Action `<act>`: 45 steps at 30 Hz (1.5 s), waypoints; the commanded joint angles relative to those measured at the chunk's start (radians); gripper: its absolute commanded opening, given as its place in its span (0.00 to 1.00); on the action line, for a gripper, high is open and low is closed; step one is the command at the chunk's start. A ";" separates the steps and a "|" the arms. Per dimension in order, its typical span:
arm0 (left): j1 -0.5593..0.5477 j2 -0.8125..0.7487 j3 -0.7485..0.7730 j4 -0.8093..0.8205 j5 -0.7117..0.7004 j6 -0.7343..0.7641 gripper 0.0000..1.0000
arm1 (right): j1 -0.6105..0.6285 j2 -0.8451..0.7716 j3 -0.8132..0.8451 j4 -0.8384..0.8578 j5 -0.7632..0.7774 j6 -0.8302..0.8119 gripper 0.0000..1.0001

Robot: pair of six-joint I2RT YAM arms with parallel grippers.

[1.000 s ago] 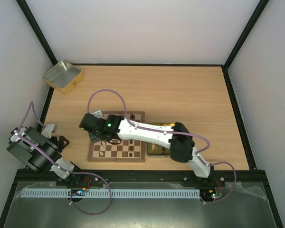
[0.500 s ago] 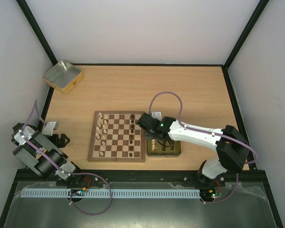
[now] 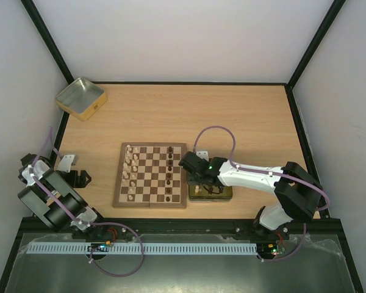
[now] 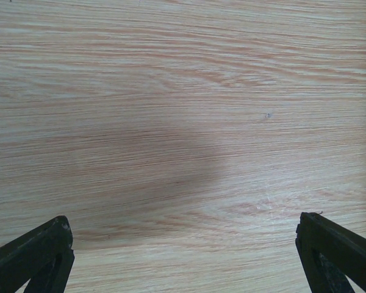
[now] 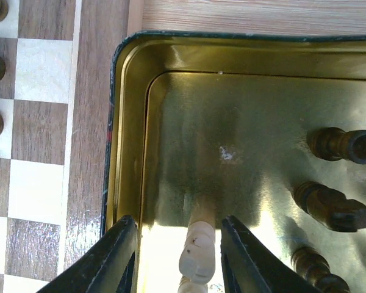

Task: Set up the chess pieces on the board
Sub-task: Pick up the chess piece from the storage box.

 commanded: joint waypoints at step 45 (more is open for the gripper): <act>-0.050 -0.039 -0.069 0.026 -0.013 -0.031 0.99 | 0.030 -0.089 0.131 -0.185 0.091 -0.009 0.11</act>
